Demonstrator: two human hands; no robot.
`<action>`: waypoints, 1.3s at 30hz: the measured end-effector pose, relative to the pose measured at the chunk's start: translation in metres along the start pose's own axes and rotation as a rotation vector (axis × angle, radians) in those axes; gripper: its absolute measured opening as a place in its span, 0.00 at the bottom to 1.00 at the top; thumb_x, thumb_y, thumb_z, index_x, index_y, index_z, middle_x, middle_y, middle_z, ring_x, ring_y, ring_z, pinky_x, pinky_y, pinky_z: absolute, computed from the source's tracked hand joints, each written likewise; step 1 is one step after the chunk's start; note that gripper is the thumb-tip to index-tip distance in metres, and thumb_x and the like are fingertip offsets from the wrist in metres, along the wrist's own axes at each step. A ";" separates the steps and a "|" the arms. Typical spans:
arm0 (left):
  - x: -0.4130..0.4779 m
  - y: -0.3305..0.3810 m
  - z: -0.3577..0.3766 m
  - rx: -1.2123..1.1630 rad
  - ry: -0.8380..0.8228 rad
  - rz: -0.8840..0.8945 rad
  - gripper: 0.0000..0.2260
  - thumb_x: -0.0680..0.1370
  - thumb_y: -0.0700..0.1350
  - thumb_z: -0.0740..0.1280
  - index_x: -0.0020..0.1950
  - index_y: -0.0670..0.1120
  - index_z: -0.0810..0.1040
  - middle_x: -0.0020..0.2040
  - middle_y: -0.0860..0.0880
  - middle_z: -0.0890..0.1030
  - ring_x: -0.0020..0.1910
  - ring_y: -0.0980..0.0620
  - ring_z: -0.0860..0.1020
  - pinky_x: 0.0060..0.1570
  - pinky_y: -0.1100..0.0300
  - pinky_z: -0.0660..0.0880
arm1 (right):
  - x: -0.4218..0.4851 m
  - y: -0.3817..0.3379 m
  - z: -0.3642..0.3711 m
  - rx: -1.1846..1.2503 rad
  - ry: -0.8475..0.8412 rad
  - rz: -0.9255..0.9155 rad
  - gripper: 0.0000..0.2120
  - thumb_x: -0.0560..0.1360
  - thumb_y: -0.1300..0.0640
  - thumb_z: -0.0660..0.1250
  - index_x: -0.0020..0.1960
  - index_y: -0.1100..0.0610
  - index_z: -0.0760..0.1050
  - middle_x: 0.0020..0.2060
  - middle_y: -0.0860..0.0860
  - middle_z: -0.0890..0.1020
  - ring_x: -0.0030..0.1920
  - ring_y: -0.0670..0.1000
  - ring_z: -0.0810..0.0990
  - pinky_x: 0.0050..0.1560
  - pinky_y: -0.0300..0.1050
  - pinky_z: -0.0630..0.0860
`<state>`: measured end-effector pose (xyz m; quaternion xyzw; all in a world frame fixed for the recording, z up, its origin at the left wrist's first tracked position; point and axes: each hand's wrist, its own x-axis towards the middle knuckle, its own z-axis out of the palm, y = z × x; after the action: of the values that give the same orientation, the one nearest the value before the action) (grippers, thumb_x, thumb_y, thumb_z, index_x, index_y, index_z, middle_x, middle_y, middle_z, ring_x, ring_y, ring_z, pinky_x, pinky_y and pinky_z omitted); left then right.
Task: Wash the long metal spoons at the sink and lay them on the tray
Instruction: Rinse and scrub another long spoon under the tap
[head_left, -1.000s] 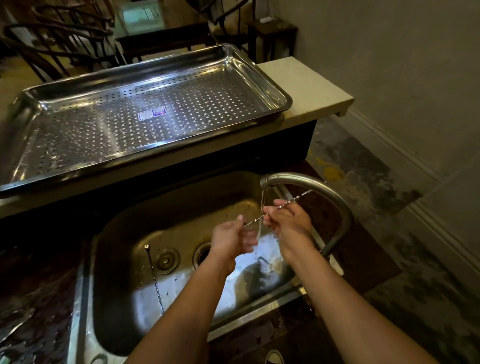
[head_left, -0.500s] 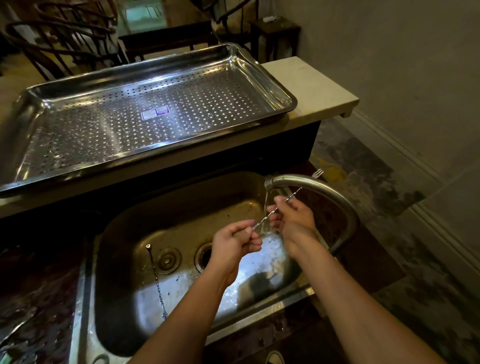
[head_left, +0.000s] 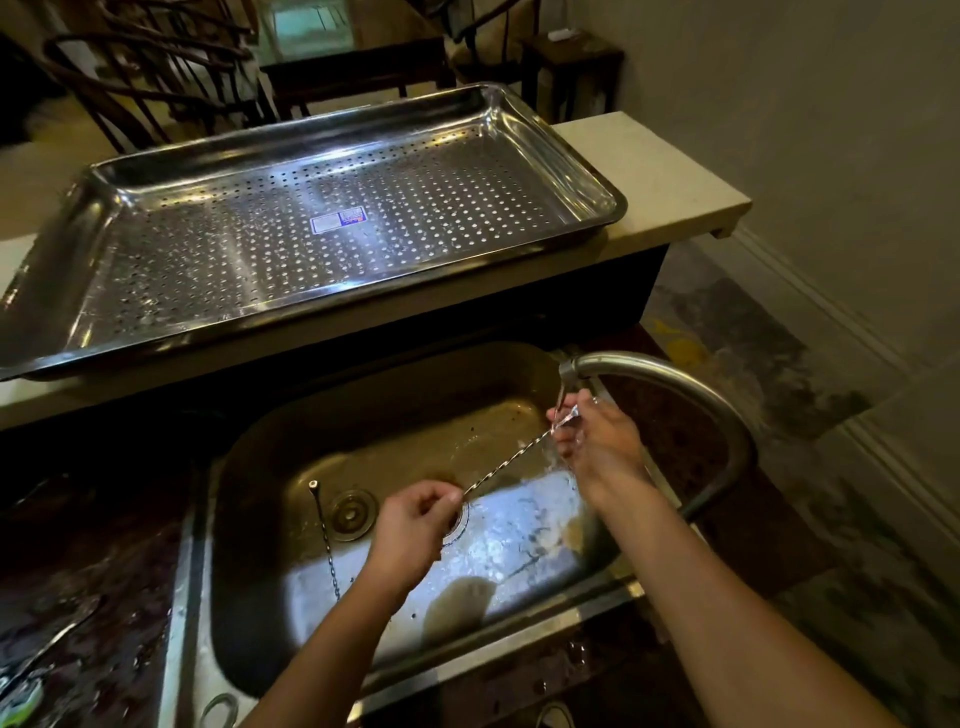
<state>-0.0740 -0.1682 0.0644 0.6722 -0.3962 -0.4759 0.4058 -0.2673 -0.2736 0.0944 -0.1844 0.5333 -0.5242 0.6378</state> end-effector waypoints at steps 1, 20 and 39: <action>0.000 -0.003 -0.001 -0.008 0.011 -0.006 0.06 0.78 0.41 0.68 0.42 0.46 0.82 0.29 0.51 0.76 0.23 0.57 0.68 0.22 0.63 0.67 | -0.002 0.002 0.002 -0.015 -0.001 0.006 0.09 0.82 0.57 0.62 0.45 0.58 0.75 0.33 0.56 0.81 0.22 0.45 0.73 0.22 0.37 0.68; -0.002 -0.016 0.018 -0.036 -0.027 -0.019 0.09 0.79 0.46 0.66 0.41 0.52 0.83 0.27 0.57 0.70 0.25 0.59 0.64 0.26 0.66 0.62 | -0.017 0.019 -0.002 -0.048 -0.179 0.039 0.09 0.77 0.68 0.66 0.55 0.59 0.77 0.40 0.54 0.86 0.30 0.44 0.77 0.29 0.37 0.74; -0.012 -0.042 -0.048 -0.528 0.242 -0.205 0.06 0.80 0.37 0.63 0.52 0.38 0.79 0.32 0.42 0.77 0.27 0.52 0.74 0.34 0.53 0.79 | -0.030 0.038 -0.031 -0.340 -0.187 0.070 0.03 0.73 0.68 0.71 0.46 0.63 0.81 0.39 0.60 0.86 0.37 0.55 0.86 0.37 0.43 0.83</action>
<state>-0.0243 -0.1344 0.0396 0.6317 -0.1377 -0.5174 0.5607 -0.2723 -0.2227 0.0675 -0.3189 0.5588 -0.3846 0.6619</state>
